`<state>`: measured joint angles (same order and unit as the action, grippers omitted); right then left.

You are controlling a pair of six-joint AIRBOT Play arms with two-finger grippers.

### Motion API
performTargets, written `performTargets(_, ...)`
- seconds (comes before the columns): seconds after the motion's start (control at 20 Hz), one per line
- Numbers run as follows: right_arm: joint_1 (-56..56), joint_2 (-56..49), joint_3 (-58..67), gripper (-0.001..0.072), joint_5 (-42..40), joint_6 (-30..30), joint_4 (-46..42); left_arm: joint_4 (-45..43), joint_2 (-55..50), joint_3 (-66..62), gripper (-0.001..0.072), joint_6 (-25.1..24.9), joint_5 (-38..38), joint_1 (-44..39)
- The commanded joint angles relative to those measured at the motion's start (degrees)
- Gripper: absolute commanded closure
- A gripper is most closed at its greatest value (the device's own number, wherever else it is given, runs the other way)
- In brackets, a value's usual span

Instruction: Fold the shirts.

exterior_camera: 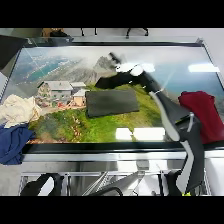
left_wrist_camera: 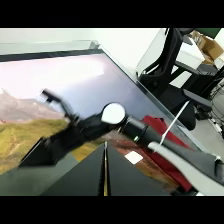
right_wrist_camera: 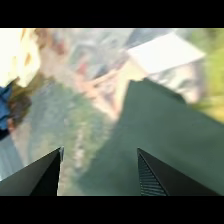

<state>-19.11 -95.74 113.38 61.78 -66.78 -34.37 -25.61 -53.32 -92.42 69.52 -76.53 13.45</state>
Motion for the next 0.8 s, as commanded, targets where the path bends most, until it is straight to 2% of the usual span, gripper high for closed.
performTargets(0.0,11.0,5.2,0.0,0.0185,9.4,-5.7,-12.0,0.2,1.0,2.6,0.0692,-1.1,-0.8,0.5)
performTargets(0.1,16.7,5.2,-0.5,0.0185,15.1,-9.1,-19.1,0.3,1.0,2.5,0.0692,-1.1,-0.7,0.5)
performTargets(0.2,20.7,4.2,-3.1,0.0184,18.2,-9.6,-20.3,0.2,1.0,2.5,0.0692,-1.2,-1.1,0.5)
performTargets(0.25,21.9,3.8,-5.3,0.0158,18.2,-9.6,-20.3,0.2,1.0,2.5,0.0692,-1.1,-1.1,0.5)
performTargets(0.3,22.4,3.4,-8.1,0.0023,17.7,-9.6,-20.3,0.2,1.0,2.5,0.0692,-1.1,-1.1,0.5)
performTargets(0.35,22.5,3.0,-10.9,0.0009,16.7,-9.6,-20.2,0.2,1.0,2.5,0.0692,-1.1,-1.1,0.5)
performTargets(0.5,20.6,1.0,-15.8,0.0009,14.3,-6.4,-15.3,0.2,1.0,2.5,0.0692,-1.1,-1.1,0.5)
performTargets(0.75,15.9,-1.4,-15.9,0.001,10.0,-4.4,-11.5,0.2,1.0,2.5,0.0692,-1.1,-1.1,0.5)
